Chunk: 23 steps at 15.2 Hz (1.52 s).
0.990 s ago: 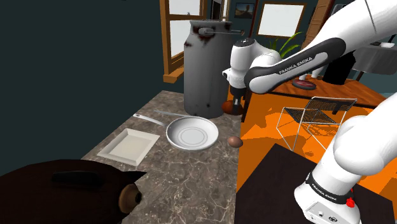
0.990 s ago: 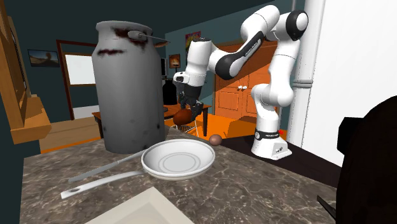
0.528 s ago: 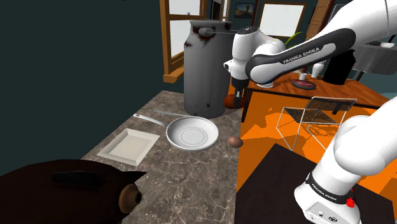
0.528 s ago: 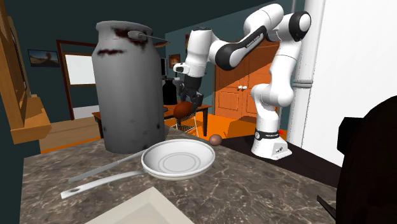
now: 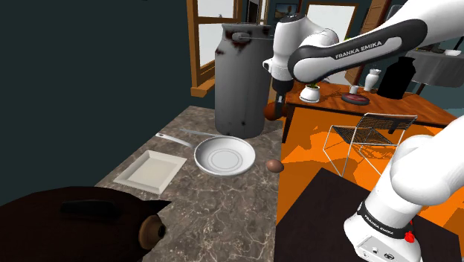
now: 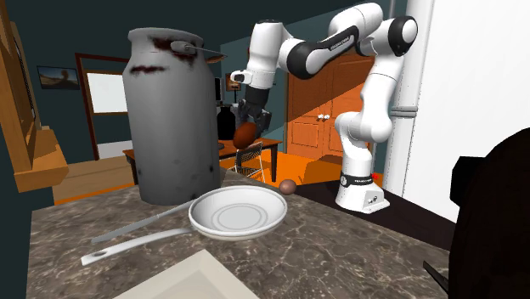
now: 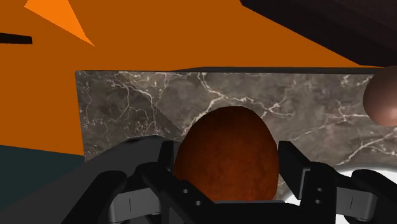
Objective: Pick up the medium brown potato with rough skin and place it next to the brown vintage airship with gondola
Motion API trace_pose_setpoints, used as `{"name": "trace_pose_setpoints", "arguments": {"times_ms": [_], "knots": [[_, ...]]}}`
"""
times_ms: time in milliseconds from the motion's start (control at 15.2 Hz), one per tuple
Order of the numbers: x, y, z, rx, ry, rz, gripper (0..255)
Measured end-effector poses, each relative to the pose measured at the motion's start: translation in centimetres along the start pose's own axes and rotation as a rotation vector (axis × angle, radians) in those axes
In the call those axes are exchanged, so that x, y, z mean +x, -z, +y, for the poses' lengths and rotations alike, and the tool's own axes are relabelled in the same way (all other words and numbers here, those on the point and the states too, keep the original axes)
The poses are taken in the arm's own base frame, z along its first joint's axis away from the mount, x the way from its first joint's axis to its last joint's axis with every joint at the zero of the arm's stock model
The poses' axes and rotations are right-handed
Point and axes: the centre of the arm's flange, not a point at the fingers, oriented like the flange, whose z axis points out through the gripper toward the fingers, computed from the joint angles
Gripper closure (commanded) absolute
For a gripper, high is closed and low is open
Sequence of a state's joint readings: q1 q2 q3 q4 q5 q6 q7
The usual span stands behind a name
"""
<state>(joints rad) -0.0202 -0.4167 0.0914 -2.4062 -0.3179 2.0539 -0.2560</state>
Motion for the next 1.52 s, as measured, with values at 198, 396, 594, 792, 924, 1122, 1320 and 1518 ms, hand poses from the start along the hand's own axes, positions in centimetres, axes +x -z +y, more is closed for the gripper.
{"name": "trace_pose_setpoints", "arguments": {"times_ms": [198, 396, 594, 792, 924, 1122, 1320, 1518], "knots": [[-0.1, 1.4, 0.5, 0.000, 0.000, 0.000, 255], [-0.2, 2.9, 1.0, 0.000, 0.000, 0.000, 255], [-0.3, 4.6, 1.6, 0.000, 0.000, 0.000, 255], [-0.3, 6.0, 2.1, 0.000, 0.000, 0.000, 255], [-0.4, 7.0, 2.4, 0.000, 0.000, 0.000, 255], [-0.4, 8.5, 2.9, 0.000, 0.000, 0.000, 255], [-0.5, 10.0, 3.4, 0.000, 0.000, 0.000, 255], [-0.6, 11.4, 3.8, 0.000, 0.000, 0.000, 255]]}}
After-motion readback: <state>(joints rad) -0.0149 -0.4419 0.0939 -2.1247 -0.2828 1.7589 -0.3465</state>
